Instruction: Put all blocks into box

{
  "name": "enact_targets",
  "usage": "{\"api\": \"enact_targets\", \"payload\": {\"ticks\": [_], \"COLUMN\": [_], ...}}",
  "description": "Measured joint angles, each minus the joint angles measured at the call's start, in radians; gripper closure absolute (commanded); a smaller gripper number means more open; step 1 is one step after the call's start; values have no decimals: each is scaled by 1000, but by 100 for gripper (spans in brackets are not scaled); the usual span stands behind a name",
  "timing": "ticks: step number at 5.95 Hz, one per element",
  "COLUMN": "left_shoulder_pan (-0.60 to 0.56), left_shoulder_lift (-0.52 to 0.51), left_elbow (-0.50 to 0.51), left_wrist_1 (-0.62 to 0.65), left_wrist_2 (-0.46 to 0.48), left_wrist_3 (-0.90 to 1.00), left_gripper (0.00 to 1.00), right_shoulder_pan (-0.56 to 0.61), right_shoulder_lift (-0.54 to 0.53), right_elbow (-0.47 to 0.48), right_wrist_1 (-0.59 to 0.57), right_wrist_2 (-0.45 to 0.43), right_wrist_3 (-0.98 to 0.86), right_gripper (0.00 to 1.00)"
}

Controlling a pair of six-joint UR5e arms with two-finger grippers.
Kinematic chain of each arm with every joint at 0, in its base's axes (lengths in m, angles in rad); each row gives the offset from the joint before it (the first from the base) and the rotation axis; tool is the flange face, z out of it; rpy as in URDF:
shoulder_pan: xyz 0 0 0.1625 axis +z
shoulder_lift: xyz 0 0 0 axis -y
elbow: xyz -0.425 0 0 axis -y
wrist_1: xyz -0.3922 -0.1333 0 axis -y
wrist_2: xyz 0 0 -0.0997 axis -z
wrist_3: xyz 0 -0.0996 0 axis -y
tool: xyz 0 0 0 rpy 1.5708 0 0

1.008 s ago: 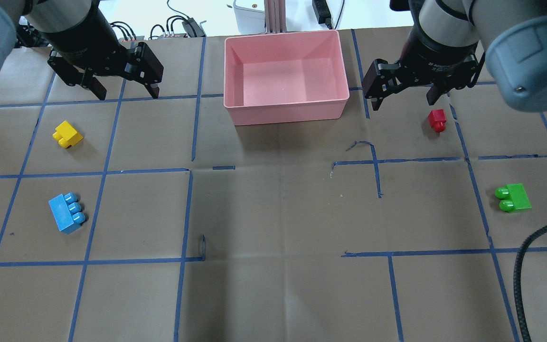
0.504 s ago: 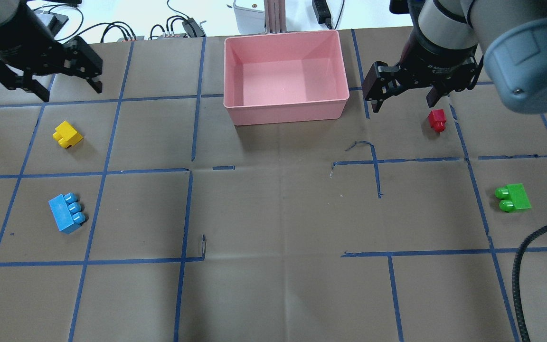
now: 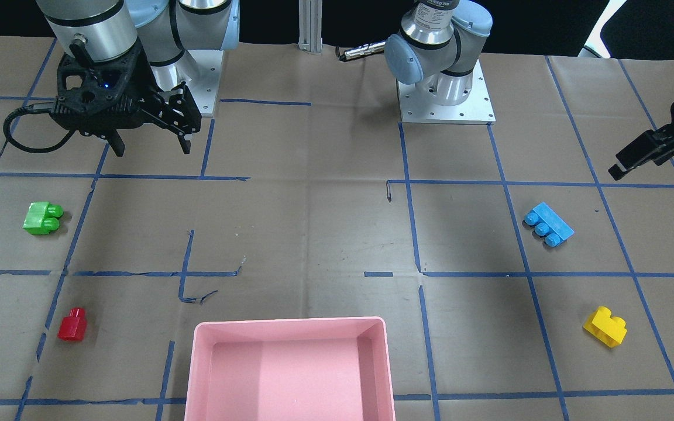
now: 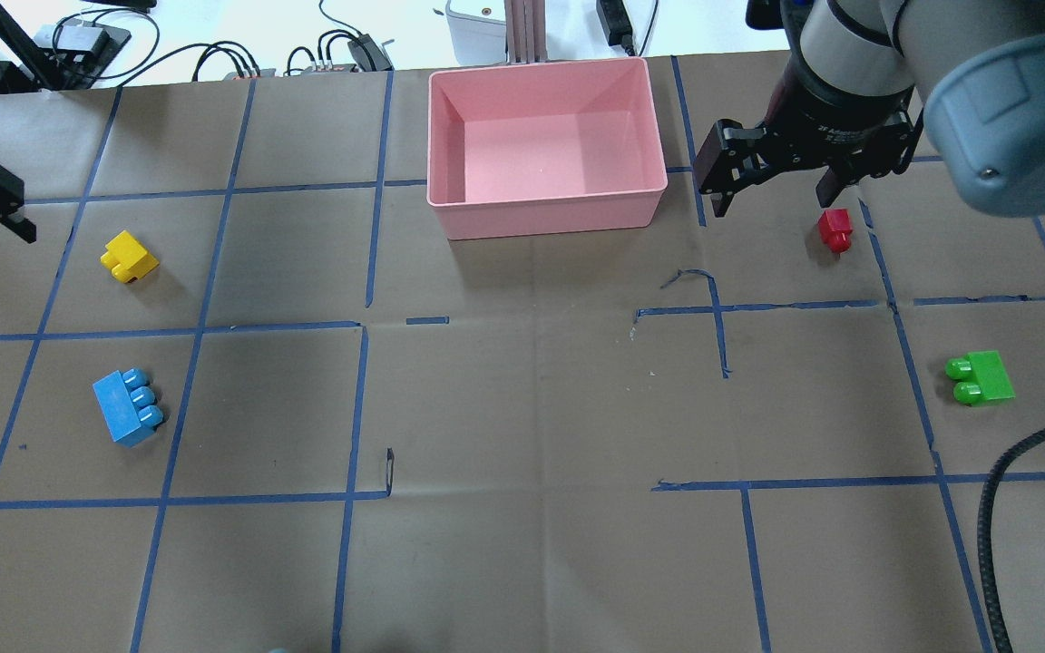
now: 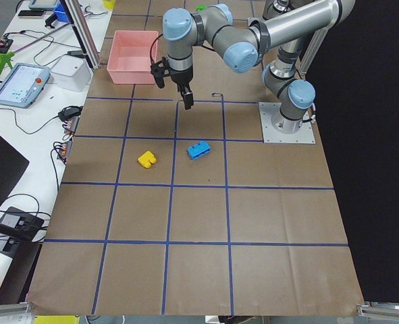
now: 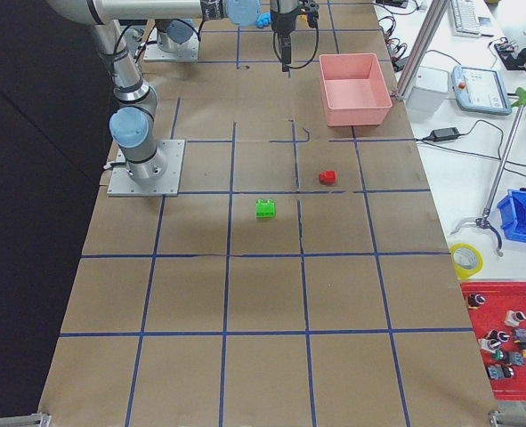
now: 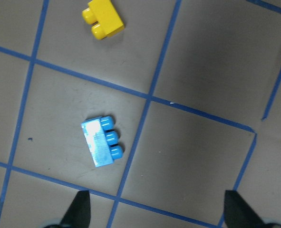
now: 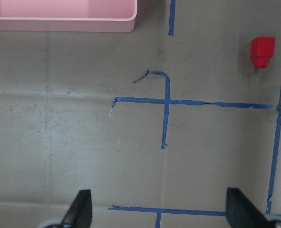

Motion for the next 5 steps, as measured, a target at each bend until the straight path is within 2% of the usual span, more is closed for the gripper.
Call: {"api": "enact_targets", "payload": {"ticks": [2, 3, 5], "left_shoulder_pan": [57, 60, 61], "left_shoulder_lift": [0, -2, -15], "left_elbow": [-63, -127, -308], "left_wrist_1": [3, 46, 284], "left_wrist_2": [0, -1, 1], "left_wrist_3": [-36, -60, -73], "left_gripper": [2, 2, 2], "right_shoulder_pan": [-30, -93, -317], "right_shoulder_lift": [-4, -5, -8], "right_elbow": [9, 24, 96], "right_wrist_1": [4, -10, -104], "right_wrist_2": [-32, -57, -57], "right_wrist_3": [-45, -175, -504], "right_gripper": [0, 0, 0]}}
